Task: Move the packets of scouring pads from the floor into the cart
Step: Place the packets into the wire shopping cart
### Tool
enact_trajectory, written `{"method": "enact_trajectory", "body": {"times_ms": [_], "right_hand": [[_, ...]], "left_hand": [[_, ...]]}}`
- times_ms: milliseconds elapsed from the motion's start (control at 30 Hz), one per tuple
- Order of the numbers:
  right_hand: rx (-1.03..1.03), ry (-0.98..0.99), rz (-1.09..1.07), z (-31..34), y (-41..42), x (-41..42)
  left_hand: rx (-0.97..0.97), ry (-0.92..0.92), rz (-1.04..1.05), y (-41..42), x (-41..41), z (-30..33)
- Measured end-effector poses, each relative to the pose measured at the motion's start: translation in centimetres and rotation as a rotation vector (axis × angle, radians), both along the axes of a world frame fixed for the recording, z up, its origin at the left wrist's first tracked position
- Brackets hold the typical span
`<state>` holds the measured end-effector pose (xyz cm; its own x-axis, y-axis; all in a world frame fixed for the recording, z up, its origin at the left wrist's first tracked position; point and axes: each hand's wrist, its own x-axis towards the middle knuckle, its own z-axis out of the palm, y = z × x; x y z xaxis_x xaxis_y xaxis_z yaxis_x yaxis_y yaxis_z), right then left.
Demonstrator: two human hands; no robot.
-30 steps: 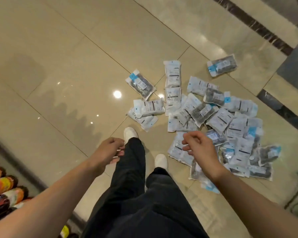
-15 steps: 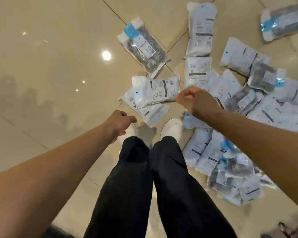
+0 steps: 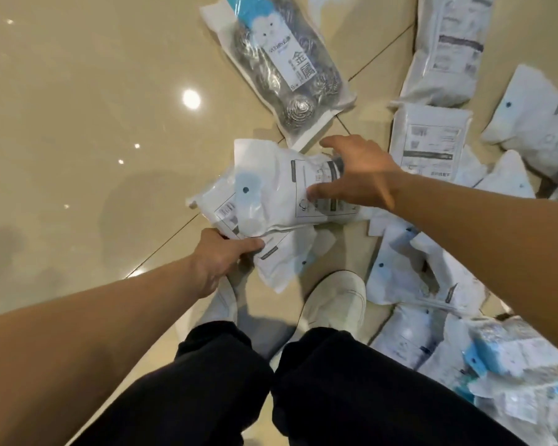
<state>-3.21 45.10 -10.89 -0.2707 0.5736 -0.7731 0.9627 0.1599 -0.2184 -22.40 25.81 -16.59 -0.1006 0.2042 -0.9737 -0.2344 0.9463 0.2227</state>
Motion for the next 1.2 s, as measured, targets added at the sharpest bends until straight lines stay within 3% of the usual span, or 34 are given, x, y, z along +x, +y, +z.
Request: {"method": "enact_trajectory", "body": {"times_ms": [133,233,400,533,700,867,1067,1200], "right_hand": [[-0.023,-0.104,0.134,-1.0,0.6,0.6],[-0.105,-0.142,0.117,-1.5,0.6,1.0],[-0.207,-0.022,-0.146,-0.2,-0.4,2.2],[-0.242,0.193,-0.429,5.8,-2.2,2.9],[-0.322,0.329,-0.809,18.9,-4.6,4.2],[-0.252,0.362,-1.028,35.7,-8.8,6.9],[-0.331,0.528,-1.006,57.2,-9.2,10.4],[-0.278,0.673,-1.044,67.8,-8.6,12.7]], "left_hand": [[0.054,-0.009,0.075,-0.2,1.1,-0.5],[0.056,-0.010,0.117,0.0,1.3,-0.3],[0.050,-0.017,0.078,0.7,-0.5,1.7],[0.110,-0.146,0.006,-0.1,-1.9,7.1],[0.166,-0.162,-0.005,-0.8,-1.6,19.9],[0.205,0.017,0.102,-0.9,0.8,38.5],[0.341,0.109,0.010,-0.4,1.7,61.4],[0.494,0.050,-0.060,1.2,2.1,73.2]]}}
